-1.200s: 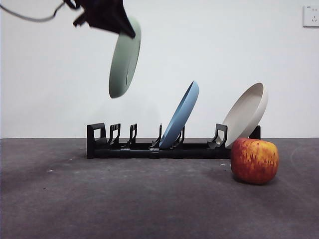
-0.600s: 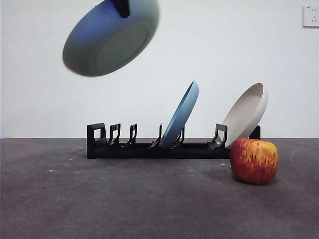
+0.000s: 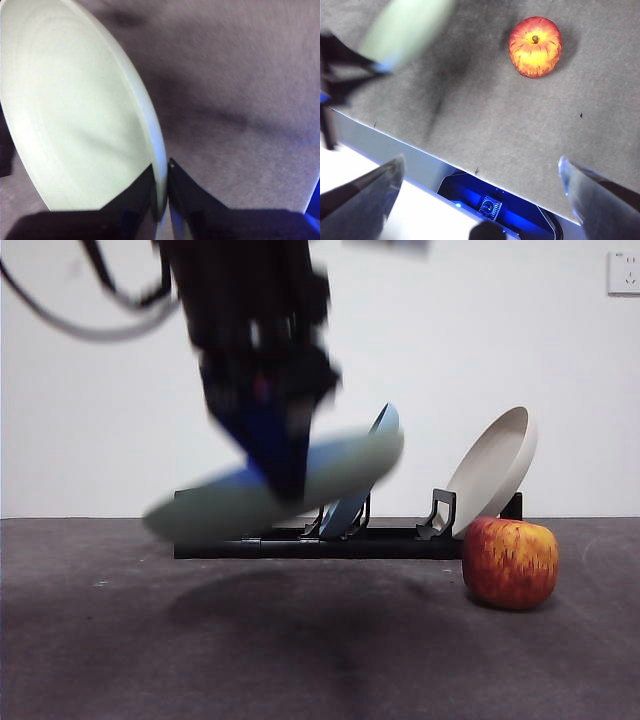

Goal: Take the green plate from the plate rack,put the plate on the table,take the apple from the table,put the apple in the plate

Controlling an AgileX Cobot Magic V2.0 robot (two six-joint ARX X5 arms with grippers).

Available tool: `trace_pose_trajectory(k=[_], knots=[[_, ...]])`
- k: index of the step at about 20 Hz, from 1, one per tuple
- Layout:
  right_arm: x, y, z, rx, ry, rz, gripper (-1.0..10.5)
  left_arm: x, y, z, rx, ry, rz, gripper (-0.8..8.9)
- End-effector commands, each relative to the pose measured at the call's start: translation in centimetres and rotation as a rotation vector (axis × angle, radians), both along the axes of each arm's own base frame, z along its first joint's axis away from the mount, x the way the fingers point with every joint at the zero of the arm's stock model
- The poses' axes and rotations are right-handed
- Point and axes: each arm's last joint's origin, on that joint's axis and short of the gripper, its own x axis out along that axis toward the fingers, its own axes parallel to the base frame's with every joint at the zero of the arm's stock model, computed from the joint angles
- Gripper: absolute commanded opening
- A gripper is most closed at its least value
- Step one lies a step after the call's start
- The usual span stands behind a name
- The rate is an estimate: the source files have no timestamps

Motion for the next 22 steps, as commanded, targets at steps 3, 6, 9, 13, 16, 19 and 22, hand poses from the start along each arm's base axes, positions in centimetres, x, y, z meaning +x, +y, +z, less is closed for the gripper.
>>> trace_pose_trajectory(k=[3,6,9,13,16,19,22], knots=[[0.0,0.0,0.1,0.005,-0.005,-0.003,6.9,-0.4,-1.6,-4.5,0.106,-0.032,-0.031,-0.07],[0.0,0.0,0.1,0.005,-0.005,-0.003,6.9,-0.8,-2.5,-6.7,0.162,-0.032,-0.048,-0.07],[0.0,0.0,0.1,0.005,-0.005,-0.003,6.9,-1.2,-3.0,-8.2,0.198,-0.012,-0.063,-0.08],[0.0,0.0,0.1,0.005,-0.006,-0.003,6.9,-1.5,-3.3,-8.1,0.174,-0.017,-0.068,1.95],[0.0,0.0,0.1,0.005,-0.006,-0.003,6.9,-1.5,-3.3,-8.0,0.172,-0.019,-0.067,2.53],[0.0,0.0,0.1,0.005,-0.006,-0.003,6.9,-1.5,-3.3,-7.0,0.168,-0.019,-0.061,2.53],[0.2,0.0,0.1,0.006,-0.007,-0.003,6.9,-1.6,-3.2,-3.9,0.098,-0.019,-0.004,2.53]])
